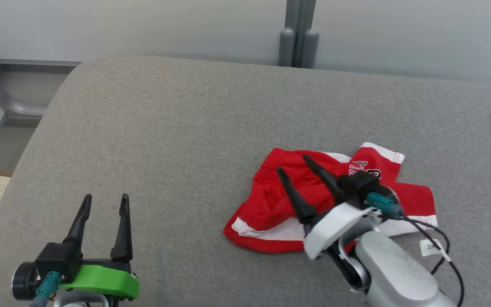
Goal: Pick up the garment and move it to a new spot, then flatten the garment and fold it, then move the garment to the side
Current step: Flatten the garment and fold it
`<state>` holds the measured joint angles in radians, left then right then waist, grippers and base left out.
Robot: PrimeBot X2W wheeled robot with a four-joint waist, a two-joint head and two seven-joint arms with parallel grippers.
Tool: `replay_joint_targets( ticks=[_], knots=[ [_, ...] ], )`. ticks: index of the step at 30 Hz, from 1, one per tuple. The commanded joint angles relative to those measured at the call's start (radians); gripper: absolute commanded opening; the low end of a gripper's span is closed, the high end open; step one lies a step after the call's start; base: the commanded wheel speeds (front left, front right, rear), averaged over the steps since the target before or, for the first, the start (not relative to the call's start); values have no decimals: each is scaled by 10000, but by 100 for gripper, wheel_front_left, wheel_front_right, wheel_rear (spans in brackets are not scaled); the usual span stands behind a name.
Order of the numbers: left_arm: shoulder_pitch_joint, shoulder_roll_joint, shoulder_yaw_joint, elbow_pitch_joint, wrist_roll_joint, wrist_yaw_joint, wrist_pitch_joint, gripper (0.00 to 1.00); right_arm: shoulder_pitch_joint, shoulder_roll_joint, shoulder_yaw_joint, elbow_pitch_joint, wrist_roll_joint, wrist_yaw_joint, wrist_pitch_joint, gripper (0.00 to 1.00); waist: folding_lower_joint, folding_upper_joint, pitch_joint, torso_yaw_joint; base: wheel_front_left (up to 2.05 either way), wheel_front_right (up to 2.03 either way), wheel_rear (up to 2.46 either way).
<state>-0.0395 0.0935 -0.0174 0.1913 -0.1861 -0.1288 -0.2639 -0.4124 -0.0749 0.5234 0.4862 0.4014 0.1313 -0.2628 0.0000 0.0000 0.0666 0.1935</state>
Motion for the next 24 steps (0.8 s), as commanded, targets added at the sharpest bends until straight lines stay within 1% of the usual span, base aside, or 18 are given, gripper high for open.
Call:
replay_joint_targets(
  ticks=[1, 7, 13, 19, 24],
  knots=[
    [98, 34, 71, -45, 29, -31, 0, 100, 305, -180, -380, -278, -227, -13, -26, 100, 0, 0, -110, -380, 0, 0, 0],
    [236, 22, 189, -92, 139, -31, 0, 100, 1449, -695, -2123, -1502, -896, -13, -24, 100, 0, 0, -233, -857, 0, 0, 0],
    [359, 73, 241, -70, 192, -31, 0, 100, 2752, -822, -3547, -2570, -1387, -12, -24, 100, 0, 0, -331, -1239, 0, 0, 0],
    [464, 86, 218, -9, 269, -31, 0, 100, 3819, -658, -4396, -3268, -1567, -12, -25, 100, 0, 0, -493, -1533, 0, 0, 0],
    [557, 116, 164, 6, 338, -31, 0, 100, 4572, -414, -4757, -3655, -1657, -12, -25, 100, 0, 0, -645, -1656, 0, 0, 0]
  ],
)
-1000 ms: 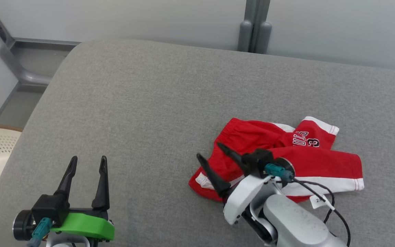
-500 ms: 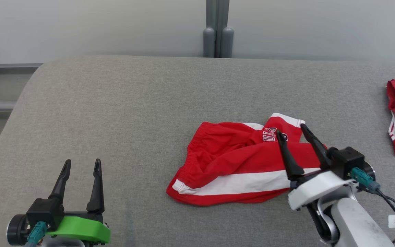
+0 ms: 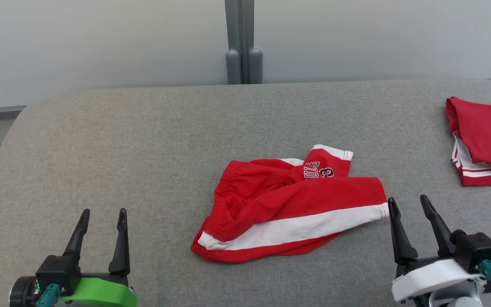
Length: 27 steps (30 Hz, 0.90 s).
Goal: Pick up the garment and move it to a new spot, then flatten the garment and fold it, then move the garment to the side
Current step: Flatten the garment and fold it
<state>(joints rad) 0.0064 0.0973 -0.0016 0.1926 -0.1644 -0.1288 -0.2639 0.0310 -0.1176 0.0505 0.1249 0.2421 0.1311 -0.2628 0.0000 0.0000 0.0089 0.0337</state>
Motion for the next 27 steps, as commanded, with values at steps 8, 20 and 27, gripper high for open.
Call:
replay_joint_targets(
  ticks=[8, 20, 27],
  knots=[
    [240, 111, 72, 62, 145, -31, 0, 100, 653, 198, -117, -340, -190, -12, -26, 100, 0, 0, -92, -180, 0, 0, 0],
    [278, 147, 51, 157, 146, -31, 0, 100, 674, 287, -166, -208, -233, -12, -26, 100, 0, 0, -110, -56, 0, 0, 0],
    [331, 170, 90, 142, 148, -31, 0, 100, 657, 329, -147, -120, -227, -12, -25, 100, 0, 0, -121, -79, 0, 0, 0]
  ],
)
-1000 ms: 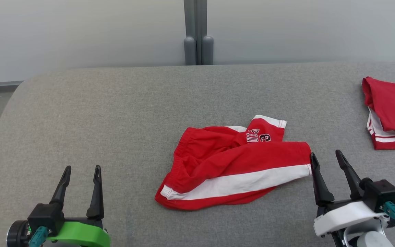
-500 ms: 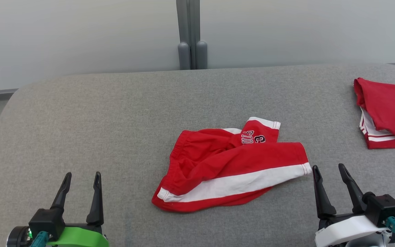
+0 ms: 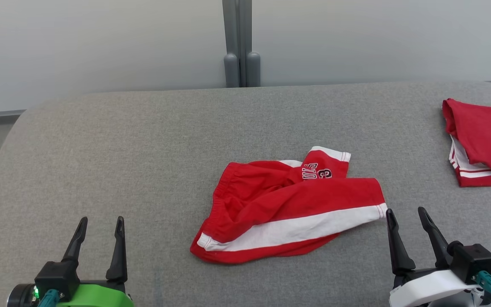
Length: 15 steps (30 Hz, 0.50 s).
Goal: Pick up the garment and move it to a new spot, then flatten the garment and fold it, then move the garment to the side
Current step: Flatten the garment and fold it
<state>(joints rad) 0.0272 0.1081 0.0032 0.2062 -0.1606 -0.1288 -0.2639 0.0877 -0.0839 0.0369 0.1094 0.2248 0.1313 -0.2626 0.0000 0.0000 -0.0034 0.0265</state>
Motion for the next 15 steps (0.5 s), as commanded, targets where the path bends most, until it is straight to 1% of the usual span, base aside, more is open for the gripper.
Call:
replay_joint_targets(
  ticks=[1, 3, 6, 10, 15],
  knots=[
    [118, 59, 44, 5, 109, -31, 0, 100, 71, 0, -50, 68, -25, -12, -28, 100, 0, 0, 3, -19, 0, 0, 0],
    [70, 61, -34, 29, 69, -31, 0, 100, -4, 21, -113, 126, 22, -12, -28, 100, 0, 0, 14, -38, 0, 0, 0],
    [-116, 165, -452, 103, 60, -31, 0, 100, -198, -5, -191, 269, 64, -12, -27, 100, 0, 0, 52, -35, 0, 0, 0],
    [-538, 389, -1564, 270, 72, -31, 0, 100, -492, -140, -287, 658, -4, -12, -28, 100, 0, 0, 183, -9, 0, 0, 0],
    [-1185, 639, -3157, 790, -318, -30, 0, 100, -1098, -381, -69, 1455, 79, -12, -28, 100, 0, 0, 427, -44, 0, 0, 0]
  ],
)
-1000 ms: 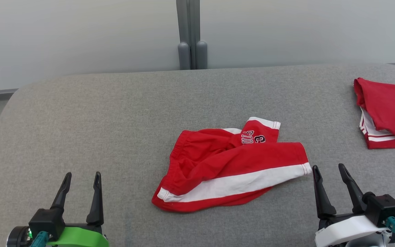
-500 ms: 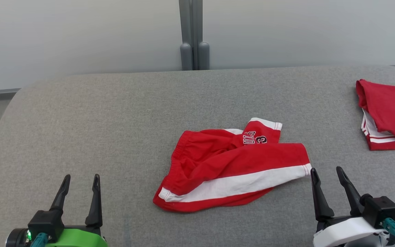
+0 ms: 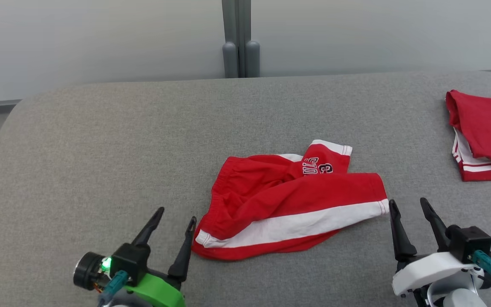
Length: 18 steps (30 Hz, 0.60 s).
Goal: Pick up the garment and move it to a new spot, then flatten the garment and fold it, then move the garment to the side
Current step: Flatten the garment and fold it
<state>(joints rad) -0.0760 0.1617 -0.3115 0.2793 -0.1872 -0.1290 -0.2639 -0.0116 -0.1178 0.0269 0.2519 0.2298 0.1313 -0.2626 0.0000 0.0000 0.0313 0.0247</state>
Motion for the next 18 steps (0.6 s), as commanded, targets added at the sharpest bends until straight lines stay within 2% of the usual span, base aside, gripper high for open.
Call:
replay_joint_targets(
  ticks=[1, 11, 18],
  knots=[
    [-287, 158, -325, 227, -132, -28, 0, 100, -257, -91, 109, 198, 48, -12, -28, 100, 0, 0, 146, -49, 0, 0, 0],
    [-1418, 667, -2241, 2071, -1087, -28, 0, 100, -1427, -292, 854, 1596, 494, -13, -27, 100, 0, 0, 752, -248, 0, 0, 0],
    [-2090, 890, -3383, 2766, -1886, -28, 0, 100, -1783, -361, 1306, 2256, 840, -13, -27, 100, 0, 0, 1049, -210, 0, 0, 0]
  ],
)
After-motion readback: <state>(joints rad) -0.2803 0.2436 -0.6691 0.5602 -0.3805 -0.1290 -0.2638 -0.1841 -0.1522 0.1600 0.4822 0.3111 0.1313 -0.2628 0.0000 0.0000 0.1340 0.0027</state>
